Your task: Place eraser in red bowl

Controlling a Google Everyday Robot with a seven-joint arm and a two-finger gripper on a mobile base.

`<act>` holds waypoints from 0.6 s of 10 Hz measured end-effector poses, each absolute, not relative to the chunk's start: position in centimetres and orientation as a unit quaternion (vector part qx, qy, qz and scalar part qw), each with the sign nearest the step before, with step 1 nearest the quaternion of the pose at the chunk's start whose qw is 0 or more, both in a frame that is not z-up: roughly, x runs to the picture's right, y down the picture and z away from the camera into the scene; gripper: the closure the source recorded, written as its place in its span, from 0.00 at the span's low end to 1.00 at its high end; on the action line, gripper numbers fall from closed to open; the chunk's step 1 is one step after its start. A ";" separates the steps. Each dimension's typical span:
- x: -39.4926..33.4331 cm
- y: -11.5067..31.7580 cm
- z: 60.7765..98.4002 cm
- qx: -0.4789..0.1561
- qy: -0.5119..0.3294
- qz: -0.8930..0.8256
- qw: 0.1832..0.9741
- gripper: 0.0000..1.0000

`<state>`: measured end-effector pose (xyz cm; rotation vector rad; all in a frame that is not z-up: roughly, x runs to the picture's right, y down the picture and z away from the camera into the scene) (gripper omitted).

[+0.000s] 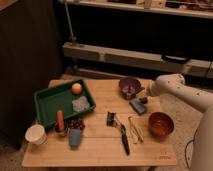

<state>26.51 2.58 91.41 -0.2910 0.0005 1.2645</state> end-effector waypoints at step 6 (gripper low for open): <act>27.1 3.4 92.8 -0.132 0.009 0.595 0.792 0.30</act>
